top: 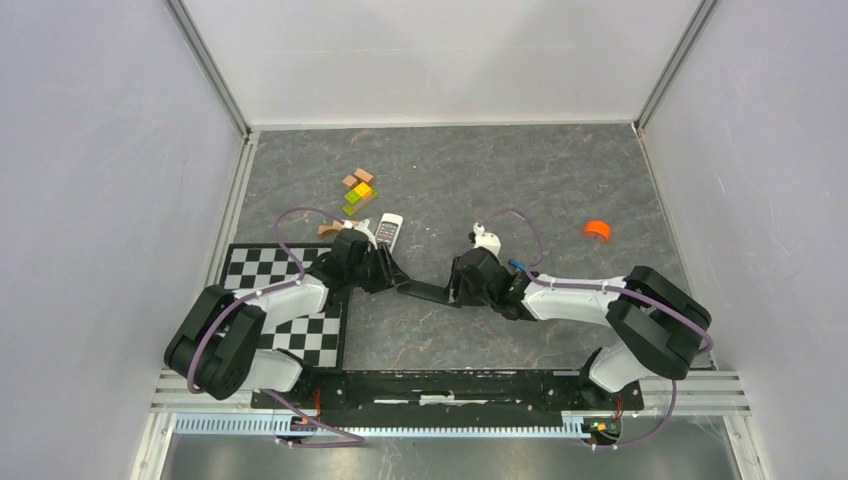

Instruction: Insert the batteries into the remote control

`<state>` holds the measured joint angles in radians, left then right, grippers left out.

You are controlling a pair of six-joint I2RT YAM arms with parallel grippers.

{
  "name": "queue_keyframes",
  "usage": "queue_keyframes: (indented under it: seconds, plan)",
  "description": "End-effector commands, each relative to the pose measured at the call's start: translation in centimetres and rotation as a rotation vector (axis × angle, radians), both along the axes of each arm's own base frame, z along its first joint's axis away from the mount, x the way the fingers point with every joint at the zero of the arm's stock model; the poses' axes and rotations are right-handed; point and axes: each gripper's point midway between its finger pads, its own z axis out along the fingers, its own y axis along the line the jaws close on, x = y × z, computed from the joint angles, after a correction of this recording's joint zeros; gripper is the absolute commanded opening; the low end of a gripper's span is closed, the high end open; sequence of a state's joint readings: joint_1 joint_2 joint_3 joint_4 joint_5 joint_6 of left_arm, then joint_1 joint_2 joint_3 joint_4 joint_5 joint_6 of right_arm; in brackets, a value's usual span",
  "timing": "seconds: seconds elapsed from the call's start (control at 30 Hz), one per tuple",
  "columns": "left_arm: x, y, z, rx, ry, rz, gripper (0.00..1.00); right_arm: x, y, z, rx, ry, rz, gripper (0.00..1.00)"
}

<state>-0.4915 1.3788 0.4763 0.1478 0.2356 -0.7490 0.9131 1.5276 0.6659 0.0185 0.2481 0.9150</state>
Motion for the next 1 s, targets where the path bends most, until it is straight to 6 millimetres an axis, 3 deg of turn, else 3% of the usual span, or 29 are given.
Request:
queue_keyframes:
  seconds: [0.0,0.3,0.53,0.87,0.97]
  plan:
    - [0.6,-0.5,2.2,0.005,-0.055,-0.017,0.44,-1.0,-0.3,0.8,0.006,-0.023,0.027,0.56]
    - [0.5,0.2,2.0,0.046,-0.077,-0.017,0.55,-1.2,-2.6,0.8,-0.041,-0.056,-0.01,0.6]
    - [0.7,-0.2,2.3,0.043,-0.093,-0.056,0.48,-1.5,-0.7,1.0,0.041,-0.028,0.024,0.4]
    - [-0.1,-1.1,1.4,0.015,-0.062,-0.117,0.3,-2.0,0.1,-0.1,0.059,0.023,0.035,0.22]
    - [-0.5,-1.4,1.2,-0.006,-0.049,-0.13,0.24,-2.2,0.4,-0.3,0.065,0.036,0.042,0.1]
